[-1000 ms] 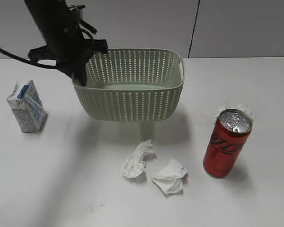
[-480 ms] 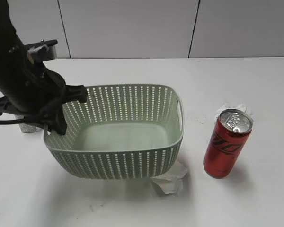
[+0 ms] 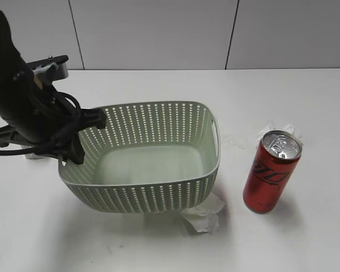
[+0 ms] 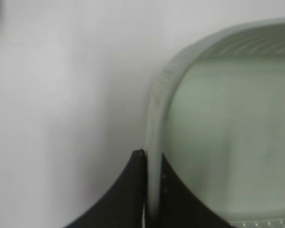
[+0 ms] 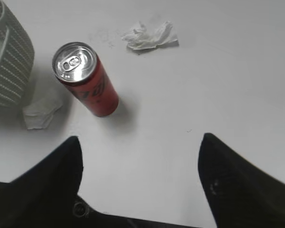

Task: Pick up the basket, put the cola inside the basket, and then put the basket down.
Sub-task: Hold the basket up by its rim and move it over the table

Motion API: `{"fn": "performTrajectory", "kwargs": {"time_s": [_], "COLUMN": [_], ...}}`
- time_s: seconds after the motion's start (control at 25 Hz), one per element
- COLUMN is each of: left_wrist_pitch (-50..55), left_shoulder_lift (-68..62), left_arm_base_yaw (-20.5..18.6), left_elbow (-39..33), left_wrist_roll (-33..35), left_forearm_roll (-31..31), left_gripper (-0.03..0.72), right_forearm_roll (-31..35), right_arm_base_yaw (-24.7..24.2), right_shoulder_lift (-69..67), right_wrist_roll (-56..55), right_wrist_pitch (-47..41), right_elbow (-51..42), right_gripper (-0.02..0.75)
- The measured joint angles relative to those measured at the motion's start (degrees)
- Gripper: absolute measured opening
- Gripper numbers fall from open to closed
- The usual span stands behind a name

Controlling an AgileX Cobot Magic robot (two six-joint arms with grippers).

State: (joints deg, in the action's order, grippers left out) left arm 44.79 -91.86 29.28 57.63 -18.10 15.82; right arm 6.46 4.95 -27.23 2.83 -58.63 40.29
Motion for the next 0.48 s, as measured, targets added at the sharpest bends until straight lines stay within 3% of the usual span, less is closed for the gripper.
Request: {"fn": "performTrajectory", "kwargs": {"time_s": [0.32, 0.48], "left_wrist_pitch": [-2.5, -2.8], "left_shoulder_lift": [0.1, 0.1], "left_arm_base_yaw": [0.0, 0.0], "left_elbow": [-3.0, -3.0], "left_wrist_roll": [-0.1, -0.1], "left_forearm_roll": [-1.0, -2.0], "left_gripper": [0.000, 0.000], "right_forearm_roll": [13.7, 13.4], "right_arm_base_yaw": [0.2, 4.1], "right_shoulder_lift": [-27.3, -38.8], "right_wrist_roll": [4.7, 4.4], "right_wrist_pitch": [-6.7, -8.5], "right_elbow": [16.2, 22.1], "right_gripper": [0.585, 0.585]}}
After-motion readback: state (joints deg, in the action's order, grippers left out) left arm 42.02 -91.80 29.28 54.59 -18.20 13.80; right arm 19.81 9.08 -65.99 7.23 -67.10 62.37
